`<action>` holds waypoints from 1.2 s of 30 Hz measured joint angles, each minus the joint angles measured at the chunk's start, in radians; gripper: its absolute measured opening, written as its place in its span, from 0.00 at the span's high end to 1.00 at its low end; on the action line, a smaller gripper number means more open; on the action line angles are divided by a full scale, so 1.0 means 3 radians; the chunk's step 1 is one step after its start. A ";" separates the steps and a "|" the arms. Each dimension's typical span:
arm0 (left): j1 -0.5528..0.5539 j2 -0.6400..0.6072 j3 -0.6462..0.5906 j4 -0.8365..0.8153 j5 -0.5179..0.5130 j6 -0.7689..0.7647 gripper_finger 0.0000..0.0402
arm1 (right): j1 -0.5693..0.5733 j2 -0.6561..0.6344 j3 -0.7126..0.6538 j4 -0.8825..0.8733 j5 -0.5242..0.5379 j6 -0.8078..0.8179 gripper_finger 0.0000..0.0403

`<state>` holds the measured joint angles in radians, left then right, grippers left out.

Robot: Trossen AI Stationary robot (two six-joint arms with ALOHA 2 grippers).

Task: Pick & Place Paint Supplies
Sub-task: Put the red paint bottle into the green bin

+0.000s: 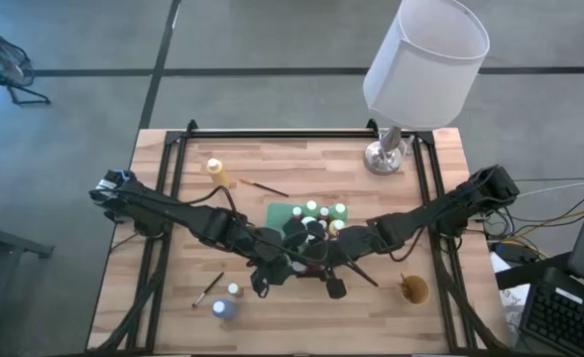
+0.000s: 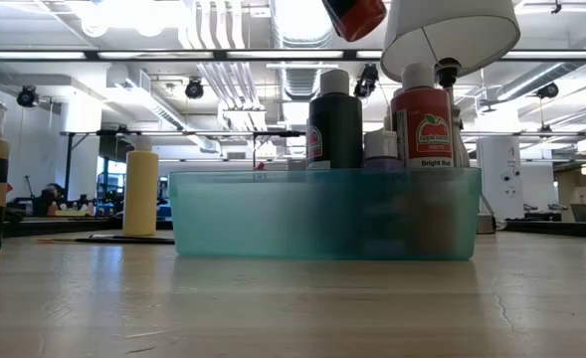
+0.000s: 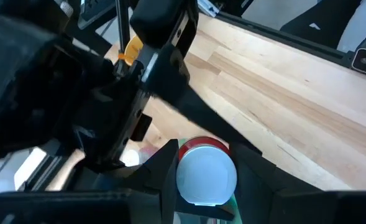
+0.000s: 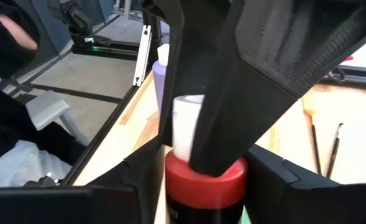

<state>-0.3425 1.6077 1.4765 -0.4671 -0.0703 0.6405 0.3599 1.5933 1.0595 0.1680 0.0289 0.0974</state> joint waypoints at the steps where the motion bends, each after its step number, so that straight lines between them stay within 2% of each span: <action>1: 0.0000 -0.0010 0.0020 -0.0042 -0.0009 -0.0033 0.70 | 0.0000 -0.0010 0.0000 -0.0001 0.0001 -0.0020 0.56; 6: -0.0001 -0.0014 0.0240 -0.0481 -0.0021 -0.0243 0.70 | 0.0000 -0.0117 0.0005 -0.0268 0.0014 0.0039 0.43; 10: 0.0002 -0.0014 0.0403 -0.0758 -0.0217 -0.0394 0.70 | 0.0001 -0.0280 0.0005 -0.0619 0.0099 0.0293 0.34; 14: 0.0014 -0.0024 0.0561 -0.1104 -0.0484 -0.0467 0.70 | 0.0021 -0.0506 -0.0001 -0.1003 0.0214 0.0492 0.29; 17: 0.0062 -0.0028 0.0684 -0.1318 -0.0579 -0.0607 0.70 | 0.0093 -0.0700 -0.0005 -0.1262 0.0440 0.0596 0.27; 21: 0.0167 -0.0084 0.0695 -0.1500 -0.0578 -0.0761 0.70 | 0.0251 -0.0972 -0.0051 -0.1549 0.1033 0.0717 0.27; 27: 0.0405 -0.0168 0.0684 -0.1622 -0.0560 -0.0856 0.70 | 0.0558 -0.1399 -0.0259 -0.1760 0.1791 0.0944 0.32; 36: 0.0940 -0.0197 0.0623 -0.1616 -0.0123 -0.1086 0.70 | 0.0627 -0.1890 -0.0713 -0.1916 0.1930 0.1328 0.40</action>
<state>-0.0604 1.5486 1.6634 -0.9518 -0.1072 0.3148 0.5480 1.0263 0.8457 -0.4069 0.6080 0.4959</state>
